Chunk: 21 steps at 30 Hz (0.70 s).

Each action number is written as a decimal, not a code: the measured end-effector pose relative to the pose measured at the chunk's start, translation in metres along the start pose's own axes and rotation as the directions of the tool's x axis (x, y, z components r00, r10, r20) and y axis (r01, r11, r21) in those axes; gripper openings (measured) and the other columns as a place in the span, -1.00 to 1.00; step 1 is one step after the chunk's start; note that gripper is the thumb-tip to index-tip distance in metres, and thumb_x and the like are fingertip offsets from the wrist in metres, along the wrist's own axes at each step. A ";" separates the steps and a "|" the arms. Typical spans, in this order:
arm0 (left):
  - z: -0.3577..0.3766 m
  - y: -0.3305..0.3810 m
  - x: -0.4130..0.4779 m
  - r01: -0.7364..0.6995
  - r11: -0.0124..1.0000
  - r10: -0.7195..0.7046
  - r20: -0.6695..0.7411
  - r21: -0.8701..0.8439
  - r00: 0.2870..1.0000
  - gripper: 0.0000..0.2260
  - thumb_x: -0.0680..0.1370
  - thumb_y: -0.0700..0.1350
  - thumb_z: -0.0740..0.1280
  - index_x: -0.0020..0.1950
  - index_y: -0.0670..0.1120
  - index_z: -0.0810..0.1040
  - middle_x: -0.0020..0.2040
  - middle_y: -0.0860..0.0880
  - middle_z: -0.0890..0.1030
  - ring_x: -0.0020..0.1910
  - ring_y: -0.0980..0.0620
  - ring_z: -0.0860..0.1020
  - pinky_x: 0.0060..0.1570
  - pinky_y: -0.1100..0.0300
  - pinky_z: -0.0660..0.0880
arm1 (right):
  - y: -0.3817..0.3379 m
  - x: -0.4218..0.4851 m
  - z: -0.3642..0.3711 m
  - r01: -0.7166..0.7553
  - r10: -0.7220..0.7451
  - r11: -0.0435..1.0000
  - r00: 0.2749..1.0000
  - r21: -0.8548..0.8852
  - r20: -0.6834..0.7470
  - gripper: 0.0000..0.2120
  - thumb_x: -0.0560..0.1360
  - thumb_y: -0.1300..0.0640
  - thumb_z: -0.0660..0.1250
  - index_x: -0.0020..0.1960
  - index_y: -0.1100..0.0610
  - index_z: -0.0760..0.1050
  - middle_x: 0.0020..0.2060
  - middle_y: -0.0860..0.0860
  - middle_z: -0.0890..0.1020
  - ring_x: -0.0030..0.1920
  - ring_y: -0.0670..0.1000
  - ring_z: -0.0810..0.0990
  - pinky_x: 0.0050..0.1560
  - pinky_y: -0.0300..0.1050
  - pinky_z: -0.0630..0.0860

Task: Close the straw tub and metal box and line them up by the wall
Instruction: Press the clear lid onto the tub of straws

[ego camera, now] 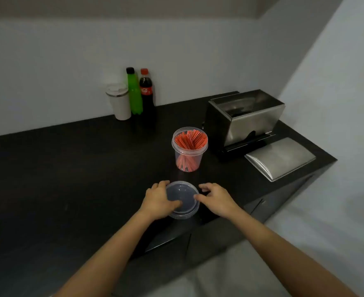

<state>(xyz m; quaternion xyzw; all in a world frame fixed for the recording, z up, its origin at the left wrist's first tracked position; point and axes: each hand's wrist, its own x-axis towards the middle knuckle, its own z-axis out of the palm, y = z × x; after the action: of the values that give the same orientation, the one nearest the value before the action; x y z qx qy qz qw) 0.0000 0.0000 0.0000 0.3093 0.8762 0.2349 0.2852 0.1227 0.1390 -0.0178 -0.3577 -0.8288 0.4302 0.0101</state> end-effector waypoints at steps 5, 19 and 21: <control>0.005 -0.004 -0.001 0.068 0.994 -0.073 -0.049 -0.091 0.996 -0.30 0.42 0.00 0.45 0.47 -0.10 0.23 0.41 -0.12 0.32 0.38 -0.12 0.33 0.35 -0.01 0.34 | 0.001 0.001 0.012 -0.026 0.026 0.999 1.000 0.029 -0.006 -0.49 0.44 0.10 0.40 0.35 0.15 0.40 0.19 0.08 0.43 0.09 -0.06 0.49 0.02 -0.25 0.40; 0.012 0.001 -0.004 0.107 0.972 -0.121 -0.056 -0.207 0.991 -0.46 0.49 -0.27 0.33 0.44 -0.05 0.29 0.35 -0.13 0.29 0.26 -0.12 0.43 0.15 0.10 0.49 | 0.001 0.001 0.021 -0.070 0.086 0.942 0.996 0.328 -0.037 -0.53 0.38 0.39 0.37 0.25 0.14 0.47 0.17 0.11 0.50 0.05 0.02 0.57 -0.17 -0.28 0.51; 0.014 0.002 -0.005 0.100 0.974 -0.115 -0.064 -0.206 0.991 -0.47 0.50 -0.28 0.30 0.44 -0.05 0.28 0.36 -0.14 0.29 0.28 -0.13 0.42 0.22 0.03 0.48 | 0.002 0.001 0.021 -0.081 0.096 0.934 0.995 0.348 -0.028 -0.53 0.39 0.37 0.37 0.26 0.10 0.46 0.19 0.09 0.49 0.09 0.03 0.55 -0.12 -0.24 0.51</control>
<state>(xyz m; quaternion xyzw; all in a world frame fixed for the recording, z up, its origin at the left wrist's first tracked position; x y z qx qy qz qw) 0.0129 0.0014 -0.0069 0.2217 0.8735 0.3185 0.2939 0.1168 0.1257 -0.0325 -0.3969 -0.7228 0.5611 0.0721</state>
